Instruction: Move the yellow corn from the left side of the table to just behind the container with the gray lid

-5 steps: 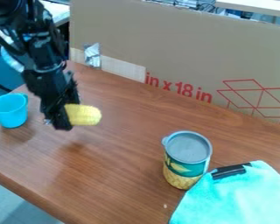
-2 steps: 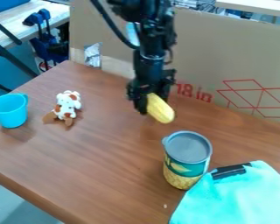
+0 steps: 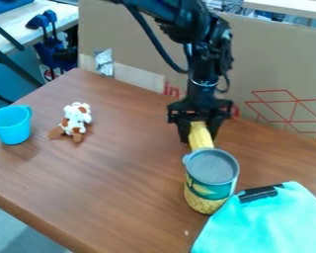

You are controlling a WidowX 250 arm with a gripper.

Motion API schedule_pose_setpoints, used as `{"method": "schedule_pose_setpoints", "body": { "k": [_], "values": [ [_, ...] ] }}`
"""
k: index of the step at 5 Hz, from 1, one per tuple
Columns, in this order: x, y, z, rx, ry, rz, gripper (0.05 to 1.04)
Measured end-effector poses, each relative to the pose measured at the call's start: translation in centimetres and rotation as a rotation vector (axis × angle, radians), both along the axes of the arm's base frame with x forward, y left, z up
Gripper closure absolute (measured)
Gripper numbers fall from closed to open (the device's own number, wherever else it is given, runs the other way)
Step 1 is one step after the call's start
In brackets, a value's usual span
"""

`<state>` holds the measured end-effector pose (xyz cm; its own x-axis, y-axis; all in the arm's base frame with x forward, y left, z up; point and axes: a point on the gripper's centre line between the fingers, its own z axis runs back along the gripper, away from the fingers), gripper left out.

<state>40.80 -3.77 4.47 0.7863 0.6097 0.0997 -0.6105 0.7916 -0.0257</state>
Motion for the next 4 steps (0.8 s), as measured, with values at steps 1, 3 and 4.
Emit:
{"method": "schedule_pose_setpoints", "body": {
  "k": [1, 3, 4],
  "values": [
    [0.3, 0.1, -1.08, -0.013, 0.031, 0.014, 0.413],
    [0.37, 0.47, -0.97, -0.024, 0.035, 0.022, 0.088],
    [0.66, 0.35, -1.09, -0.028, 0.013, 0.02, 0.077]
  ]
}}
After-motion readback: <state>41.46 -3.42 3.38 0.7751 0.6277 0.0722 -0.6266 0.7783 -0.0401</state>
